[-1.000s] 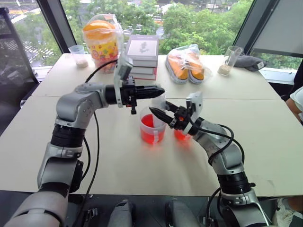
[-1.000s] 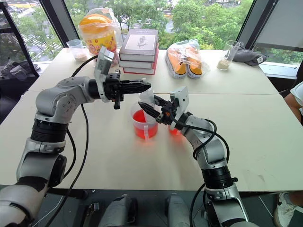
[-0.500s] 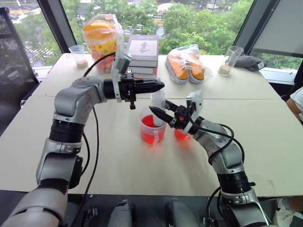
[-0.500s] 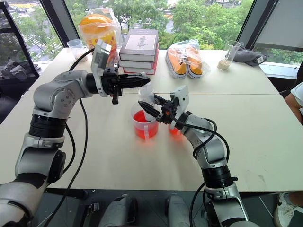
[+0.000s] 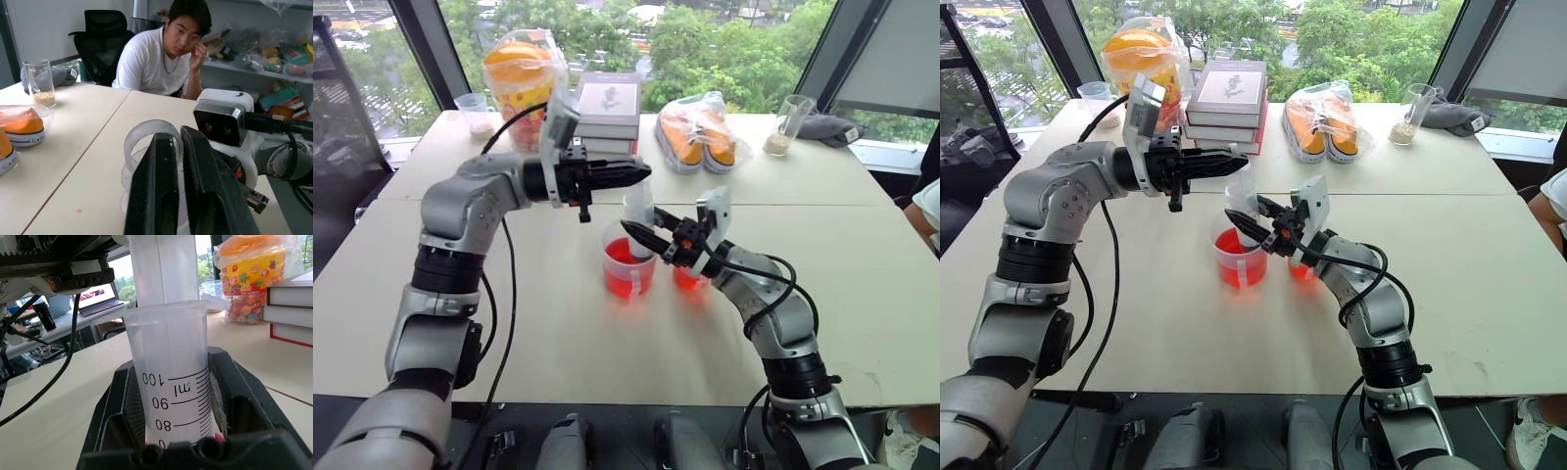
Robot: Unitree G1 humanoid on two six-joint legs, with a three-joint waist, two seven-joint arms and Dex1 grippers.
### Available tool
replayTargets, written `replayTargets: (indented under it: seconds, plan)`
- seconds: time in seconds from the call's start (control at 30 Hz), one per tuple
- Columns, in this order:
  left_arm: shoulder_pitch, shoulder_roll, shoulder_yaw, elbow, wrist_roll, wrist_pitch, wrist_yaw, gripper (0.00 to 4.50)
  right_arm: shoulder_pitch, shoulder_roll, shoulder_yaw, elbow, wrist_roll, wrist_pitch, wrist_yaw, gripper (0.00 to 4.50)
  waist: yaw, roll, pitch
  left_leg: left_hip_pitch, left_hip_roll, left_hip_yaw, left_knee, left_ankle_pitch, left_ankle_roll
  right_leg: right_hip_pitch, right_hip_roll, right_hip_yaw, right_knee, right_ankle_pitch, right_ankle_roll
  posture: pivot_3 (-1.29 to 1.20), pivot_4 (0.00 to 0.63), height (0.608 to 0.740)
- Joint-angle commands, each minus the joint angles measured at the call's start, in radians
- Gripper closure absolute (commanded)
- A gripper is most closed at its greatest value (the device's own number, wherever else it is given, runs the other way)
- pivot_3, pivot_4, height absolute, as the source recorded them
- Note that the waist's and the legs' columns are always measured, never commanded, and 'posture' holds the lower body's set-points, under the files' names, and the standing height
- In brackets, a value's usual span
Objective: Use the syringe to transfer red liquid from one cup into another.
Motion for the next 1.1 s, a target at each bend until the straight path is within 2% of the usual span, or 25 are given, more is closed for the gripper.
replayTargets:
  seconds: [0.03,0.2,0.23,0.53,0.73,0.9,1.1]
  plan:
    - [-0.006,0.022,0.064,-0.049,-0.027,0.006,0.017,2.58,-0.027,-0.015,0.035,-0.044,0.013,0.013,0.039,3.10,0.001,0.000,0.000,0.000,0.000,0.000,0.000,0.000,0.000,0.000,0.000,0.000,0.000,0.000,0.000,0.00,0.150,0.740]
    - [0.046,0.047,0.052,-0.085,-0.024,0.012,0.013,0.11,-0.090,-0.014,-0.014,-0.065,0.047,0.051,0.012,3.10,0.001,0.000,0.000,0.000,0.000,0.000,0.000,0.000,0.000,0.000,0.000,0.000,0.000,0.000,0.000,0.00,0.150,0.740]
    - [0.055,0.054,0.051,-0.094,-0.023,0.011,0.011,0.02,-0.099,-0.013,-0.025,-0.069,0.054,0.059,0.007,3.10,0.001,0.000,0.000,0.000,0.000,0.000,0.000,0.000,0.000,0.000,0.000,0.000,0.000,0.000,0.000,0.00,0.150,0.740]
    - [0.126,0.142,0.102,-0.144,-0.052,0.045,0.016,0.02,-0.127,-0.009,-0.064,-0.099,0.109,0.108,-0.035,3.10,0.000,0.000,0.000,0.000,0.000,0.000,0.000,0.000,0.000,0.000,0.000,0.000,0.000,0.000,0.000,0.00,0.150,0.740]
    - [0.138,0.136,0.106,-0.153,-0.050,0.045,0.033,0.02,-0.190,-0.017,-0.138,-0.145,0.192,0.169,-0.105,3.10,0.002,0.000,0.000,0.000,0.000,0.000,0.000,0.000,0.000,0.000,-0.001,0.000,0.000,0.000,0.000,0.00,0.150,0.740]
    - [0.123,0.109,0.090,-0.142,-0.042,0.035,0.037,0.02,-0.253,-0.099,-0.274,-0.181,0.269,0.228,-0.176,3.10,0.006,0.000,0.000,0.000,0.000,0.000,0.000,0.000,0.000,0.000,-0.001,0.000,0.000,0.000,0.000,0.00,0.150,0.740]
    - [0.098,0.074,0.067,-0.112,-0.028,0.016,0.017,0.02,-0.165,-0.210,-0.362,-0.222,0.289,0.245,-0.200,3.10,0.004,0.000,0.000,0.000,0.000,0.000,-0.001,0.000,0.000,0.000,-0.001,-0.001,-0.001,0.000,0.000,0.00,0.150,0.740]
